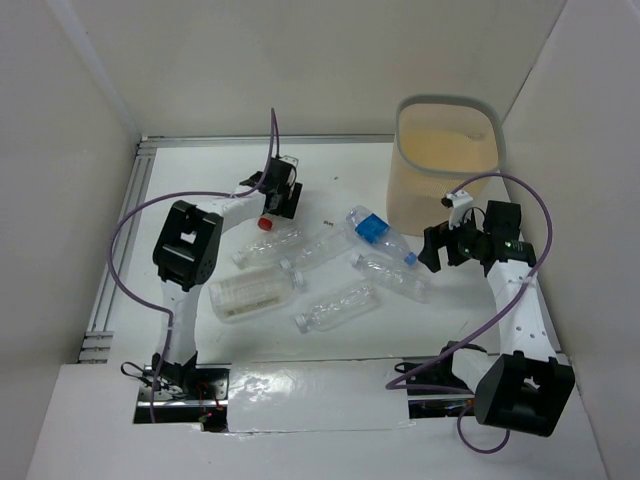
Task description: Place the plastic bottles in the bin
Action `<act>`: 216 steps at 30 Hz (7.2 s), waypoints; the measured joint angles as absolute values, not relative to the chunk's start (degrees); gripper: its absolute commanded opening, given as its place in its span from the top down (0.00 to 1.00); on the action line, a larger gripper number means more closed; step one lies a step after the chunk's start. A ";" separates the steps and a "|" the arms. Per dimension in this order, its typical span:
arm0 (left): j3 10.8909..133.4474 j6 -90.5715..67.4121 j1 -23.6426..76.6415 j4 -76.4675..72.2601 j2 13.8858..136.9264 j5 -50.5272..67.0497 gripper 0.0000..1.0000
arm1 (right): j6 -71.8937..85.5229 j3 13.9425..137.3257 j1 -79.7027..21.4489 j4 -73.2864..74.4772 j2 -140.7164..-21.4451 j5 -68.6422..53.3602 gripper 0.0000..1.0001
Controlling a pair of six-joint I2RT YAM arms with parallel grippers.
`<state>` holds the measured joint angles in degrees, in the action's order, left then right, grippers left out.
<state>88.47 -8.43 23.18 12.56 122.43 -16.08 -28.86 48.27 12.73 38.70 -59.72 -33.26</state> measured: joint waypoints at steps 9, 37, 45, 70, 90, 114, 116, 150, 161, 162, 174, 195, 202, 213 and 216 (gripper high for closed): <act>91.74 -9.26 23.79 13.34 123.76 -18.31 0.55 | -29.71 48.31 12.73 38.72 -60.58 -33.65 0.00; 108.05 -24.62 37.82 1.80 105.58 7.49 0.91 | -40.88 48.29 9.50 43.97 -56.29 -38.37 0.81; 113.67 -38.89 37.82 -16.56 111.42 14.79 0.95 | -41.54 48.18 9.50 44.18 -54.41 -38.37 0.80; 131.79 -45.91 42.70 -23.90 132.92 7.09 0.04 | -41.63 46.78 9.39 44.18 -51.37 -37.69 0.31; 114.15 -29.04 43.18 -8.47 111.48 0.32 0.01 | -44.42 43.53 4.32 42.41 -53.87 -37.45 0.15; 55.02 -24.10 43.97 34.85 56.27 -13.52 0.01 | -49.67 39.29 -13.17 29.89 -75.88 -20.45 0.27; 55.70 -23.88 45.32 36.53 56.84 -13.69 0.01 | -49.80 39.24 -13.87 29.32 -76.66 -19.94 0.34; 46.81 -12.32 69.67 7.79 69.38 -7.46 0.01 | -26.09 81.69 -14.52 28.03 -69.54 -24.08 0.75; 50.92 -1.69 71.50 7.18 83.11 -9.82 0.01 | -20.16 84.60 -3.22 22.55 -72.44 -15.64 0.00; 50.98 -1.67 71.50 7.09 83.29 -9.91 0.01 | -20.21 84.75 -2.39 22.81 -73.03 -15.59 0.00; 55.02 4.71 71.92 5.04 93.71 -13.85 0.03 | -17.47 85.21 10.61 26.65 -73.41 -31.73 0.00; 60.10 4.21 71.92 4.23 95.83 -10.48 0.89 | -29.63 80.88 15.77 44.82 -60.99 -54.72 0.98; 67.29 -0.47 67.29 3.22 87.53 -11.64 0.89 | -22.63 75.59 15.81 38.30 -52.31 -36.12 1.00; 86.74 -8.45 51.27 -4.54 89.43 -3.07 0.89 | -25.08 66.19 15.81 40.49 -49.30 -33.54 1.00; 94.08 -13.23 48.60 -10.50 93.45 2.50 0.89 | -30.59 62.81 15.79 44.84 -49.25 -36.71 1.00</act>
<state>94.08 -13.23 48.60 -10.50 93.45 2.50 -30.59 62.81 15.79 44.84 -49.25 -36.71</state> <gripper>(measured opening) 0.591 0.007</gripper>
